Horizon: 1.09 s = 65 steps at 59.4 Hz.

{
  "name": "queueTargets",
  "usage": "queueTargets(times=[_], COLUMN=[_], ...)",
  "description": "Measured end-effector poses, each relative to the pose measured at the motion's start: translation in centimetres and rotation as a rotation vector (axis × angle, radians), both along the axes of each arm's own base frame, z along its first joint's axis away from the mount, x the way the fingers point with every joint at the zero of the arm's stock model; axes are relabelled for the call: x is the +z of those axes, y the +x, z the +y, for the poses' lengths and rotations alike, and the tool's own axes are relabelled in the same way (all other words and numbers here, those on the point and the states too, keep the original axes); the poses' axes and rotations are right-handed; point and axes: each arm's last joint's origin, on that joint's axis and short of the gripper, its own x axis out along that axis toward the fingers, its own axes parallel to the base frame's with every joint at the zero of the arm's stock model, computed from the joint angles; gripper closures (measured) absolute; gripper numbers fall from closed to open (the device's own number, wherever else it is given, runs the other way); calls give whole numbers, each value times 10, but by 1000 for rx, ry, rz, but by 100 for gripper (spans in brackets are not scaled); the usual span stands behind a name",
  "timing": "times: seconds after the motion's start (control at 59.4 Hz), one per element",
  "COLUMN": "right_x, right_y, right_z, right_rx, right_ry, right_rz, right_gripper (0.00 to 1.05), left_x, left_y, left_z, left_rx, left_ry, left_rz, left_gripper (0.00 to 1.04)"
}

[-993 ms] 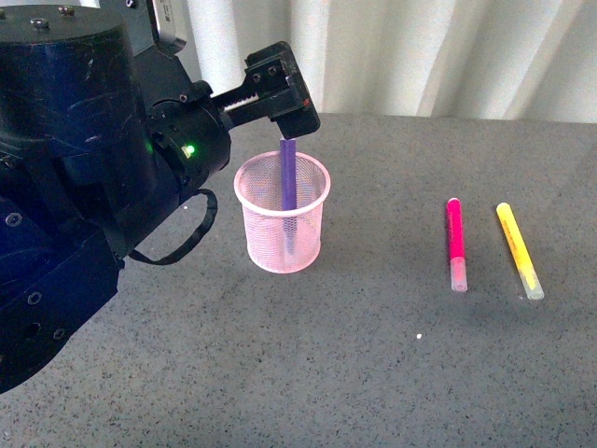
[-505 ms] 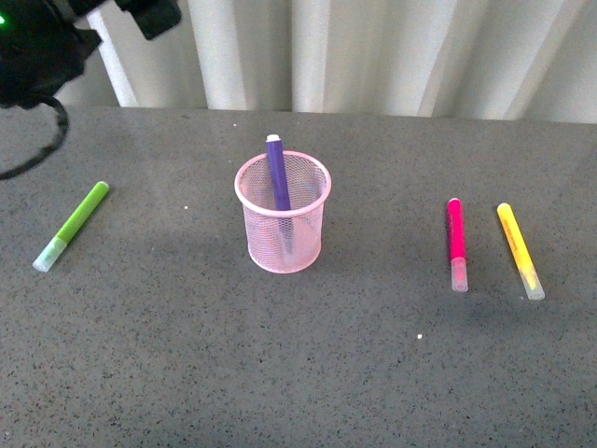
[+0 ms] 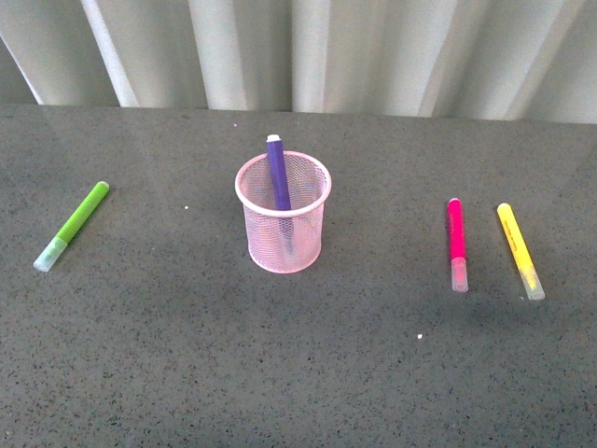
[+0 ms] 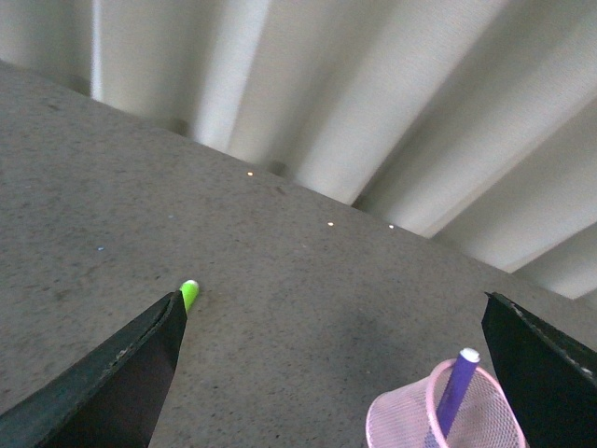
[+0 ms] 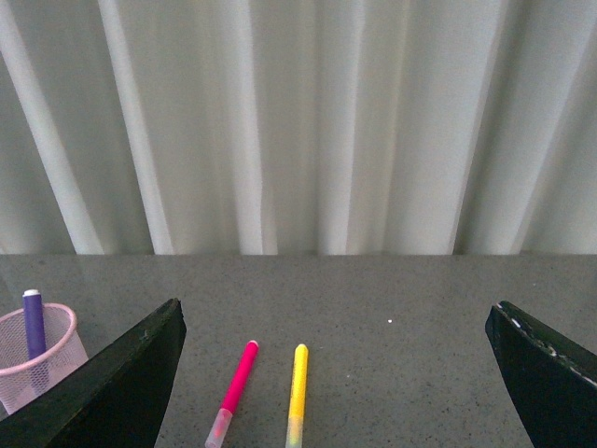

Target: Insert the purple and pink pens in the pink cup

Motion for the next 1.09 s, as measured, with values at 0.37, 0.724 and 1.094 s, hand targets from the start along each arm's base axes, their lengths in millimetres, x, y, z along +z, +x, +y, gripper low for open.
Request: queueTargets(times=[0.37,0.724,1.094], right_x=[0,0,0], right_y=[0,0,0], right_z=[0,0,0], right_rx=[0,0,0], right_ry=[0,0,0], right_rz=[0,0,0], right_gripper=[7,7,7], left_x=[-12,-27,-22], left_y=[-57,-88,-106], left_z=[16,16,16], left_rx=[-42,-60,-59], left_ry=[230,364,375], left_rz=[-224,-234,-252], left_gripper=[37,101,101])
